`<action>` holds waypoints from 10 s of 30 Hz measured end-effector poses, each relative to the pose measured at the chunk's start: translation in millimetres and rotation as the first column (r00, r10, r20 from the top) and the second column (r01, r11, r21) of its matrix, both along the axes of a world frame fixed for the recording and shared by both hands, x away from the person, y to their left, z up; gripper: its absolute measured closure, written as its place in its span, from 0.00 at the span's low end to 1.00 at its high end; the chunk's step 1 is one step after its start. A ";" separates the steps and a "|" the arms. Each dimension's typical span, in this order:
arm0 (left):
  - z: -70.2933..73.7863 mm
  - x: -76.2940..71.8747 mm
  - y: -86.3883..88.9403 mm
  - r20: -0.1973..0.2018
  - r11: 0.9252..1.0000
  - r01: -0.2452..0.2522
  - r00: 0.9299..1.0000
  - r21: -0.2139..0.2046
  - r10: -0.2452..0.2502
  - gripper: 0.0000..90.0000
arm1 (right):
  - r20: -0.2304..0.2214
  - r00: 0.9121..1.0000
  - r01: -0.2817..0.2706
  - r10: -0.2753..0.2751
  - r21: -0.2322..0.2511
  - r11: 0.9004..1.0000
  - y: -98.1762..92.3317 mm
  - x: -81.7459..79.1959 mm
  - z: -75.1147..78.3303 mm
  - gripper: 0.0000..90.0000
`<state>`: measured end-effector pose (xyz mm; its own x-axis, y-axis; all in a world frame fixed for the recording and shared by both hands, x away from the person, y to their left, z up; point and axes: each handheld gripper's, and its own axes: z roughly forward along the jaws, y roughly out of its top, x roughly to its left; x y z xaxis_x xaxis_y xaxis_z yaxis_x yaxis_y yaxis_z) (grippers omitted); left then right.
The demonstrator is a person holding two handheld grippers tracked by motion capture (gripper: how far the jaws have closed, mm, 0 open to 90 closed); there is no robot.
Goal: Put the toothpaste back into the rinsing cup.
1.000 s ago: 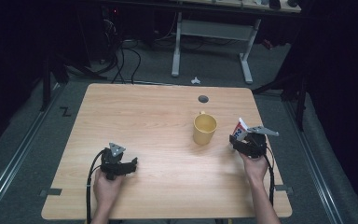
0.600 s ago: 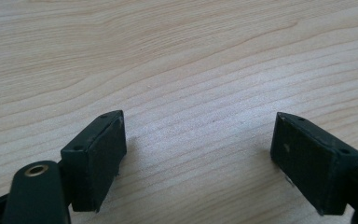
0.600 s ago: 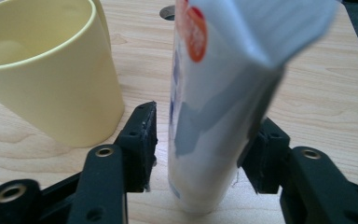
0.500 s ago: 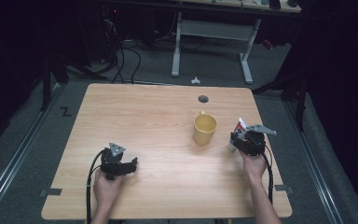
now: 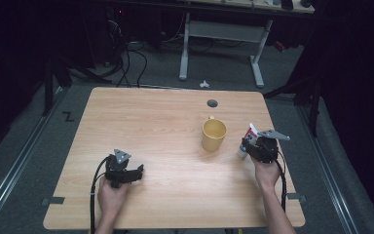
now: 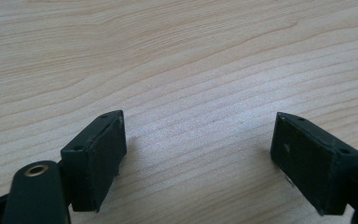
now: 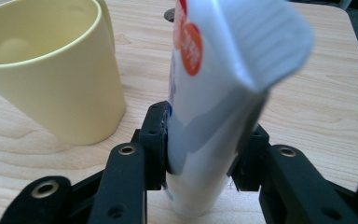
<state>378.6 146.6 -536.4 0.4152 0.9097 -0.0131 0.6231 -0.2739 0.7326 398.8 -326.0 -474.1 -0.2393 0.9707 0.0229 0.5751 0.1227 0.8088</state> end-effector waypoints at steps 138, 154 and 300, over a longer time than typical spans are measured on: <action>0.0 0.0 0.1 0.000 1.000 0.001 1.000 0.000 -0.001 0.21 | 0.129 0.945 -0.308 0.301 0.037 0.951 68.0 35.5 96.4 0.73; 0.0 0.0 0.1 -0.001 1.000 0.001 1.000 0.000 -0.001 0.21 | 0.104 0.949 -0.302 0.296 0.044 0.952 83.6 57.1 87.1 0.73; 0.0 -0.3 0.0 0.000 1.000 0.004 1.000 0.003 -0.004 0.21 | 0.121 0.964 -0.237 0.235 0.001 0.972 59.6 20.8 68.8 0.47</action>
